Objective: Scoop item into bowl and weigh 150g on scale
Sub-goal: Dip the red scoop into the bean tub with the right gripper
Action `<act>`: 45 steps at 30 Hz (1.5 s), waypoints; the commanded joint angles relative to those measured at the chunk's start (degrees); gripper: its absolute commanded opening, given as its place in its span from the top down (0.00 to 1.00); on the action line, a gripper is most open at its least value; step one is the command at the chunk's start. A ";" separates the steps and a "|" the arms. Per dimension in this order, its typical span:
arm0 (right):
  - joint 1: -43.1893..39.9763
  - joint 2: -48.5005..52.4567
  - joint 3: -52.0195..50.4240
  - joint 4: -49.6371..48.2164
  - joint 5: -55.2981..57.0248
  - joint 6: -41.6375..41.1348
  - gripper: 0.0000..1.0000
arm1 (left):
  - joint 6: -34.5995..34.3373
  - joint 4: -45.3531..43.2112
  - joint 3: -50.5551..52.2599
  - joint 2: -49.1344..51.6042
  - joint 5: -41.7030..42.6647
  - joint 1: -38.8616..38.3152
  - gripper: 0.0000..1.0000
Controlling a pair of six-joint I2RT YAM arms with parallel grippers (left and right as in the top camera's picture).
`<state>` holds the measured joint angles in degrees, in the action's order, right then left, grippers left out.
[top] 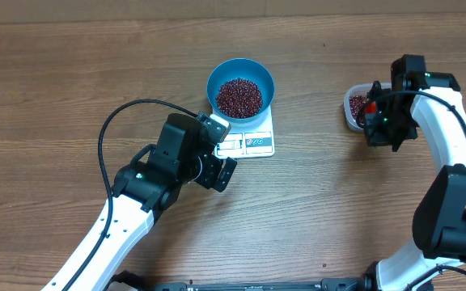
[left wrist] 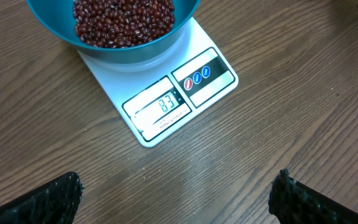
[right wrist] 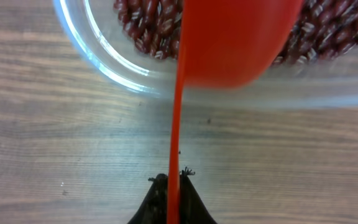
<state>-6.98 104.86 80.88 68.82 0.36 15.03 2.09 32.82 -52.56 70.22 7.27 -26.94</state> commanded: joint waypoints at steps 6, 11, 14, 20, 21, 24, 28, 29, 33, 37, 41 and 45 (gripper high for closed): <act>0.15 0.72 -0.31 0.70 -1.53 -1.55 0.96 | 0.52 -0.02 -1.18 0.17 -0.37 0.31 0.00; 0.13 0.70 1.42 0.00 -1.51 -1.73 0.96 | 0.52 -0.02 -1.18 0.17 -0.37 0.31 0.00; 0.13 0.70 5.09 0.83 -1.49 -2.08 0.96 | 0.52 -0.02 -1.18 0.17 -0.37 0.31 0.00; -1.33 0.72 12.46 2.58 -0.42 -7.41 0.96 | 0.52 -0.02 -1.18 0.17 -0.37 0.31 0.00; -1.86 0.72 13.05 2.95 -0.42 -7.58 0.96 | 0.52 -0.02 -1.18 0.17 -0.37 0.31 0.00; -3.54 1.03 13.81 5.11 -0.13 -7.50 0.96 | 0.52 -0.02 -1.18 0.17 -0.37 0.28 0.00; -4.74 2.75 13.84 8.02 0.57 -4.72 0.96 | 0.52 -0.02 -1.18 0.17 -0.35 0.31 0.01; -4.85 3.41 13.84 8.85 0.92 -3.98 0.96 | 0.52 -0.02 -1.18 0.17 -0.37 0.31 0.00; -4.87 7.34 13.84 11.04 5.75 -2.54 0.96 | 0.52 -0.02 -1.18 0.17 -0.37 0.31 0.00; -4.87 10.80 13.84 9.81 9.60 -2.54 0.96 | 0.52 -0.02 -1.18 0.17 -0.37 0.31 0.00; -4.74 12.00 13.84 7.30 10.80 -1.01 0.96 | 0.52 -0.02 -1.18 0.17 -0.37 0.31 0.01; -4.11 12.00 13.84 6.40 11.02 1.09 0.96 | 0.52 -0.02 -1.18 0.17 -0.37 0.31 0.00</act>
<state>-11.84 116.86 93.65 75.64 9.50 13.89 2.09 32.84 -52.56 70.22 7.27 -26.94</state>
